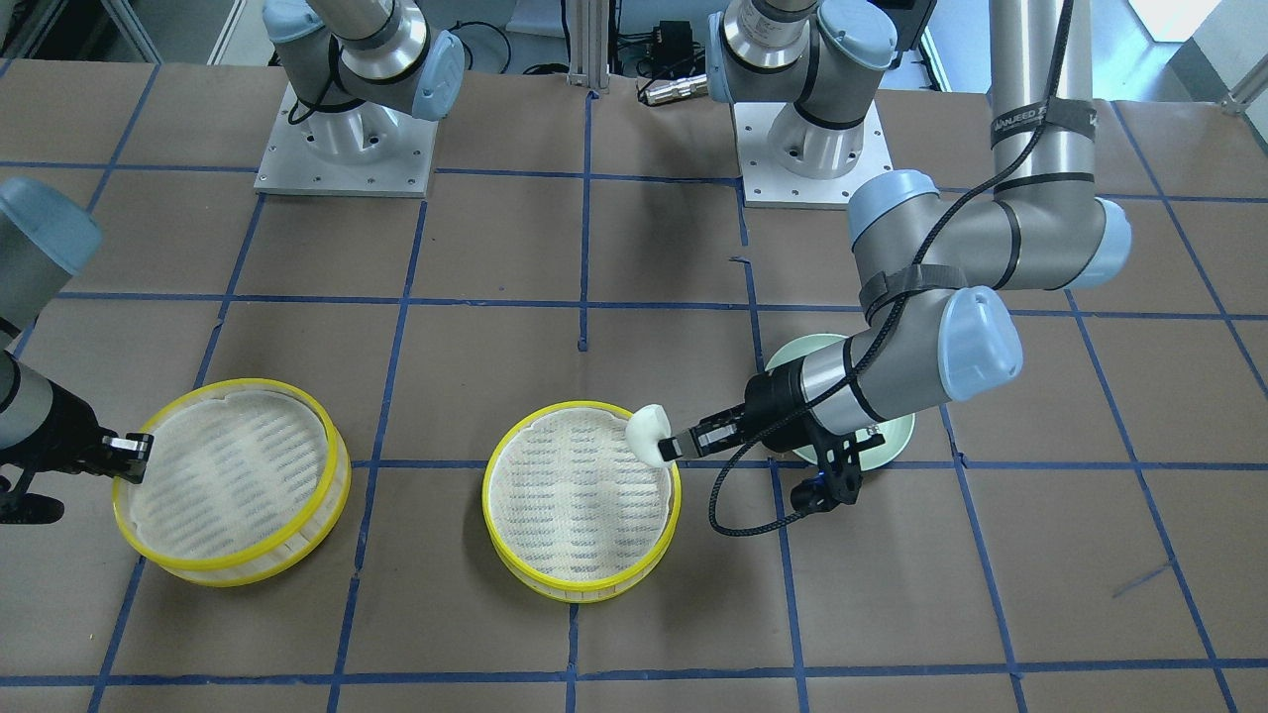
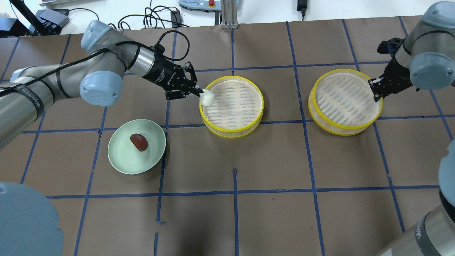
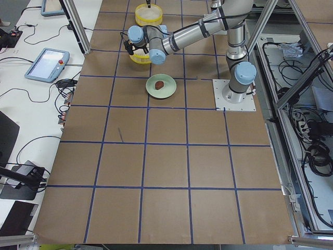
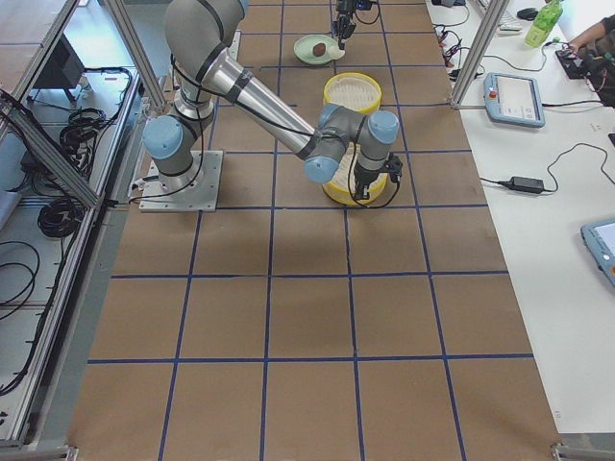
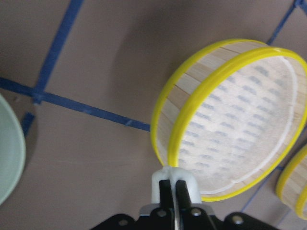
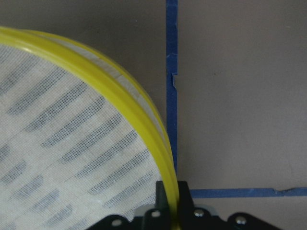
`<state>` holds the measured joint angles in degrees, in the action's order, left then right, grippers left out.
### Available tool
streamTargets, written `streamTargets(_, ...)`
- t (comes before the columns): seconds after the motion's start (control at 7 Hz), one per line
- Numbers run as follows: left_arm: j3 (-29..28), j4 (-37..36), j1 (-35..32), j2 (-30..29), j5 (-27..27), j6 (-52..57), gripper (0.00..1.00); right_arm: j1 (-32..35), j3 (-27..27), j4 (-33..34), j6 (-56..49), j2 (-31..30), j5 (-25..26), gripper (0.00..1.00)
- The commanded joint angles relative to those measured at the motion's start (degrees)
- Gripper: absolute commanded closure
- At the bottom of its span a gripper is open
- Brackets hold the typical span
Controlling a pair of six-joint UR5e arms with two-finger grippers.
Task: Stack buns with steamer
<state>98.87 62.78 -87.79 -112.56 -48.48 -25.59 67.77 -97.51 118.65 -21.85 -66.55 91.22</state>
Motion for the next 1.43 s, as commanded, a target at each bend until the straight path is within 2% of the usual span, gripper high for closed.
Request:
streamTargets(0.0,0.0,-1.43,-1.41,-0.91,1.01,-1.13,0.0,0.6,2.4,-3.93,2.69,-1.56,-0.34,0.92)
streamTargets(0.14,-0.08,-1.43,-1.41,-0.91,0.93,-0.95,0.0,0.95,3.29,-5.6,4.09,-1.66,-0.35,0.92)
streamTargets(0.29,-0.08,-1.43,-1.41,-0.3,-3.25,0.01,0.0,3.3,3.47,-5.8,6.8,-2.09,-0.26,0.92)
streamTargets(0.43,-0.08,-1.0,-1.41,0.84,-14.26,6.19,0.0,7.16,4.08,-6.93,12.66,-4.53,-0.17,0.92)
streamTargets(0.57,1.66,0.22,-0.98,1.46,-22.63,15.48,0.0,11.55,4.87,-8.94,20.89,-5.95,-0.17,0.92)
streamTargets(0.71,3.33,1.89,-0.1,2.24,-33.68,19.05,0.0,17.25,7.05,-12.35,28.63,-6.4,0.27,0.92)
streamTargets(0.86,6.3,1.91,1.38,2.69,-42.4,24.22,0.0,22.7,9.16,-13.17,37.93,-5.71,-0.17,0.92)
streamTargets(1.0,8.51,1.47,5.4,2.61,-43.62,29.41,0.0,26.15,9.53,-12.83,43.86,-4.48,-0.34,0.92)
streamTargets(1.29,10.1,1.55,7.37,1.38,-44.07,31.3,0.0,30.99,9.53,-11.78,50.57,-2.2,-0.17,0.92)
